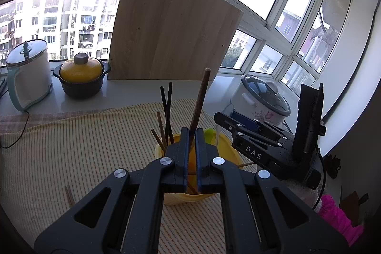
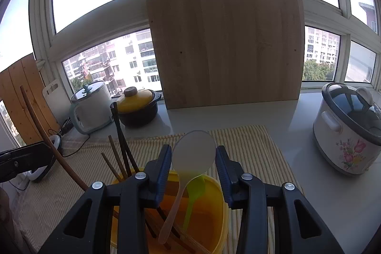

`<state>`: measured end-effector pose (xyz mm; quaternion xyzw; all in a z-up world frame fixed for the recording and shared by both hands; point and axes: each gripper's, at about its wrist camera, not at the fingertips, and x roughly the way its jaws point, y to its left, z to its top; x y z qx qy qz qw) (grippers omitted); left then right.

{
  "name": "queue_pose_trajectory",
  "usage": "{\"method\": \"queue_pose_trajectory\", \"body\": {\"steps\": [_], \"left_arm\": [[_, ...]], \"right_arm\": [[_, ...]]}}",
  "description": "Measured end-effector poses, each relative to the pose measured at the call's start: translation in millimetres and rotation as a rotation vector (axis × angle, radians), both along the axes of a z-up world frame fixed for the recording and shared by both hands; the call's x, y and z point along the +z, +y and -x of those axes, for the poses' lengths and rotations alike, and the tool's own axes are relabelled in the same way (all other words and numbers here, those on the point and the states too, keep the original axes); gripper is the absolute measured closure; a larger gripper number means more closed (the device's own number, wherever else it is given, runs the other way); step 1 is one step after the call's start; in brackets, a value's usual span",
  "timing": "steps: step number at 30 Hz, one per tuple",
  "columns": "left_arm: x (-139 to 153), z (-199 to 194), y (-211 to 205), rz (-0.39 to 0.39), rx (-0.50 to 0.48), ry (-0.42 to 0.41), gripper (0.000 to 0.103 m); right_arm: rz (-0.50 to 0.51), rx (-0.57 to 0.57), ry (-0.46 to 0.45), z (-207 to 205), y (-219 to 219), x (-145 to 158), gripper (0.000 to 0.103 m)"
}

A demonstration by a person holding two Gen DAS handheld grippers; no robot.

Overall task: Organize utensils
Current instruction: 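Carry chopstick and clear spoon over the yellow container and open both tools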

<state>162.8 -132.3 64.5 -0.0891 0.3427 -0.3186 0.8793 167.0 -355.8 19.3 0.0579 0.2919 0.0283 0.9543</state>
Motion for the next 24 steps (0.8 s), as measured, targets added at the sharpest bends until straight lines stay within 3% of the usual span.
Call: {"method": "queue_pose_trajectory", "body": {"steps": [8,24], "left_arm": [[-7,5,7,-0.009,0.002,0.006,0.1],[-8,32,32,-0.097,0.04,-0.074,0.1]], "right_arm": [[0.001,0.012,0.009,6,6,0,0.064],[0.025,0.061,-0.02,35,30,14,0.064]]}}
